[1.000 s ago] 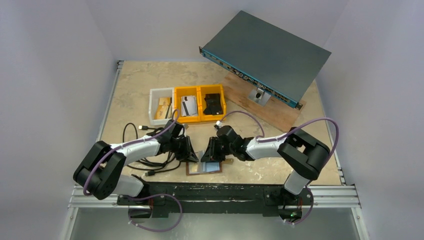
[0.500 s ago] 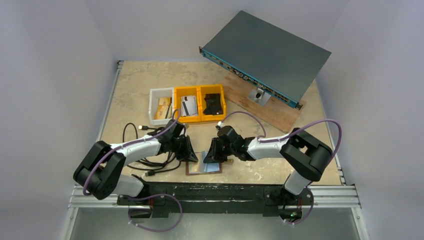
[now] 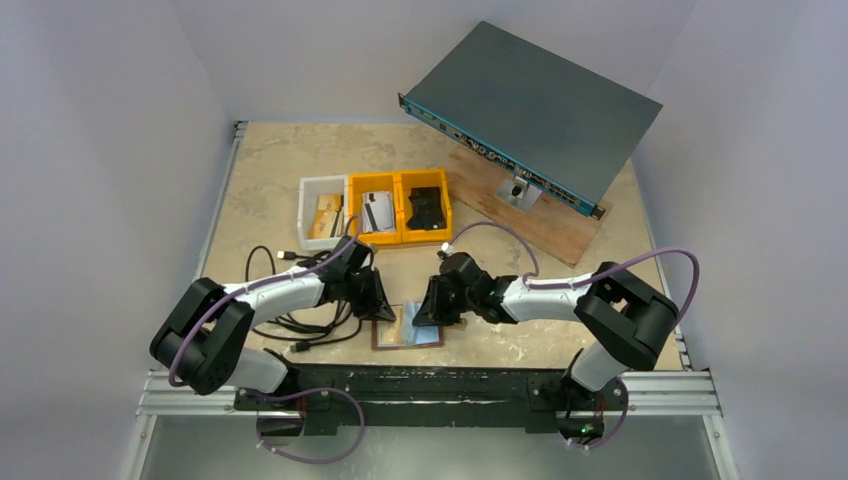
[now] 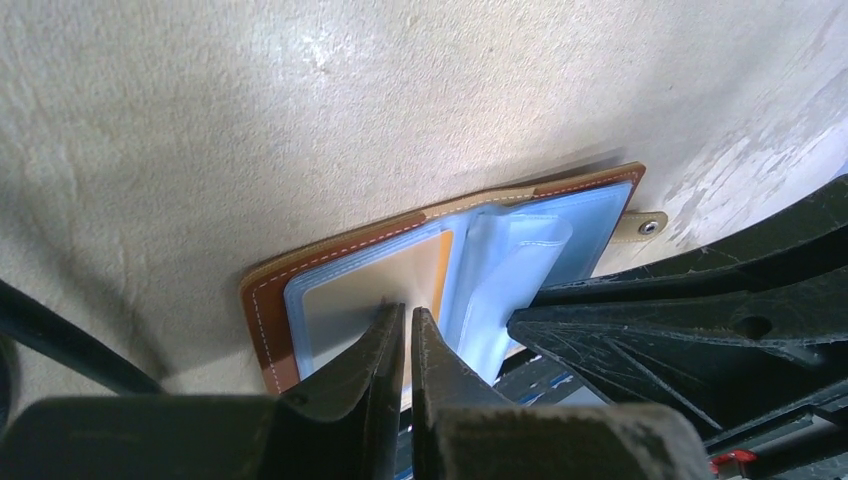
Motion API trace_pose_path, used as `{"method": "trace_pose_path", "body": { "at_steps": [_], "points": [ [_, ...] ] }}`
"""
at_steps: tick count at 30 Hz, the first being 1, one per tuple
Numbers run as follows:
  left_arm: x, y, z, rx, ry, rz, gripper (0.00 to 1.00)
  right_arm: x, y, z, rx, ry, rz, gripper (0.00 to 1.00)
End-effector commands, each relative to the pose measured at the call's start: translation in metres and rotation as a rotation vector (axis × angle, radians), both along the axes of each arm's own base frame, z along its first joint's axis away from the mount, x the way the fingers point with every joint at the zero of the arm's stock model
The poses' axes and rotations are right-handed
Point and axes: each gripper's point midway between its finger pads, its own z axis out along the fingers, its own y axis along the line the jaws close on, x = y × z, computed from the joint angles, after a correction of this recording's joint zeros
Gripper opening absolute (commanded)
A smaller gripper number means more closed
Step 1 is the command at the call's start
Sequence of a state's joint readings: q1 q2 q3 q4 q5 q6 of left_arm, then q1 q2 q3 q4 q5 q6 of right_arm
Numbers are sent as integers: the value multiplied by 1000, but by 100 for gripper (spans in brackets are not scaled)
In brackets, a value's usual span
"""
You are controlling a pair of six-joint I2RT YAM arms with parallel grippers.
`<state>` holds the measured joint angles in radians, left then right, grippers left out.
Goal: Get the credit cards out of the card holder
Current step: Remove the credit card from the card holder.
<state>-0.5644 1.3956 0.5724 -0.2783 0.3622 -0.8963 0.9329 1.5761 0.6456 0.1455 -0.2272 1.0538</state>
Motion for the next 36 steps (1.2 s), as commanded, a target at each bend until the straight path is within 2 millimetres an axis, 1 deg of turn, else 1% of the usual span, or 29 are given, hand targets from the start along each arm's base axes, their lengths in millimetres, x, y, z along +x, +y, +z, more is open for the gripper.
{"method": "trace_pose_path", "body": {
  "at_steps": [1,4,8,11,14,16,19,21,25,27,29,31,33,36],
  "points": [
    [7,5,-6,69,-31,-19,6,0,-5,1,-3,-16,10,11],
    [7,0,-1,62,-39,-39,6,-1,-5,2,-1,-15,12,11],
    [7,-11,12,48,-62,-71,6,1,-3,11,16,-34,14,11],
    [7,-23,25,21,-84,-100,6,4,-1,24,30,-56,12,15],
    [7,-36,39,-11,-101,-125,6,9,-2,41,40,-95,-5,19],
    [6,-43,46,-31,-107,-133,6,13,-7,55,36,-126,-26,21],
    [7,-54,57,-65,-123,-146,7,19,-22,65,-8,-161,-82,22],
    [8,-64,59,-98,-118,-161,7,22,-33,70,-37,-187,-120,22],
    [7,-88,52,-146,-82,-196,7,25,-50,75,-85,-217,-163,23],
    [7,-95,37,-131,-53,-202,8,24,-56,74,-101,-221,-174,23],
    [7,-102,27,-145,-18,-205,7,22,-59,71,-110,-216,-175,23],
    [7,-105,17,-138,2,-202,7,20,-61,67,-117,-206,-172,23],
    [6,-105,11,-133,14,-204,7,18,-61,62,-126,-195,-166,23],
    [7,-103,14,-126,-3,-207,8,20,-64,57,-156,-203,-166,23]
  ]
}}
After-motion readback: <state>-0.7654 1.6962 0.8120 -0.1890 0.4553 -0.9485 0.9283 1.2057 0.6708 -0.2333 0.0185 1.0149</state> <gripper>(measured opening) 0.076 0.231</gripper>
